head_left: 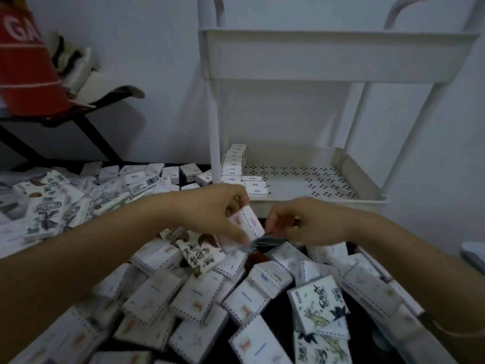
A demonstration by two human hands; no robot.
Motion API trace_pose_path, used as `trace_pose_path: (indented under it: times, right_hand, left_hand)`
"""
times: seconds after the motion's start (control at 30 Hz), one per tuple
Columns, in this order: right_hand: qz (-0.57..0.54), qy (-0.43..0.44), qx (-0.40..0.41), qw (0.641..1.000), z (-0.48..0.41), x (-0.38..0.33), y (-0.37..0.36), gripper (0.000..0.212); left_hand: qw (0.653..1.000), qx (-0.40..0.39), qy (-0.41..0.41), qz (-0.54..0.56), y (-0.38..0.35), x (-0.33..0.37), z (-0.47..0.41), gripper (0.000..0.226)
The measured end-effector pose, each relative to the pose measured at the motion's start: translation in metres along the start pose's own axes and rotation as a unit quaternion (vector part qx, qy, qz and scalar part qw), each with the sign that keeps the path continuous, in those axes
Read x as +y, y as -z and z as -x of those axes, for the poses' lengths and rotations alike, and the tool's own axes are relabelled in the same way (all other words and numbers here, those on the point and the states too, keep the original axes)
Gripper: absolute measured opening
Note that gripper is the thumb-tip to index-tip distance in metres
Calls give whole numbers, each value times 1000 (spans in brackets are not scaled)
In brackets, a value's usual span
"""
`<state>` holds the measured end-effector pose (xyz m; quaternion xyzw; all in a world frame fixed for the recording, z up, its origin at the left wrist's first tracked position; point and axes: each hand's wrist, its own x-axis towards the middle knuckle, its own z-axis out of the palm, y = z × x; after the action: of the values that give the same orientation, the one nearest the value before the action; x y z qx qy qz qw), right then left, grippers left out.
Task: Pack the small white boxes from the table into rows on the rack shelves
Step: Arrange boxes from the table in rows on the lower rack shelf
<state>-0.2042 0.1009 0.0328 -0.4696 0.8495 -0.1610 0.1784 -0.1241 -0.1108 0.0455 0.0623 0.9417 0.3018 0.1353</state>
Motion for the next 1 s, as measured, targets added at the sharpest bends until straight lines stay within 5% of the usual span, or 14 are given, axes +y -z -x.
trace_pose_path:
  times: [0.13, 0.3, 0.6, 0.83, 1.0]
  right_hand:
    - [-15, 13, -130, 991, 10, -6, -18, 44]
    - [-2, 22, -136, 991, 6, -10, -29, 52]
    - [-152, -36, 120, 980, -3, 11, -18, 34]
    - [-316, -65, 247, 914, -15, 43, -1, 29]
    - [-353, -59, 336, 871, -36, 56, 10, 26]
  left_hand:
    - [992, 90, -13, 84, -5, -7, -4, 42]
    - [980, 166, -30, 107, -5, -11, -2, 40]
    - [974, 210, -32, 76, 3, -21, -10, 25]
    - [917, 348, -4, 195, 25, -8, -67, 27]
    - [923, 358, -42, 135, 28, 8, -116, 20]
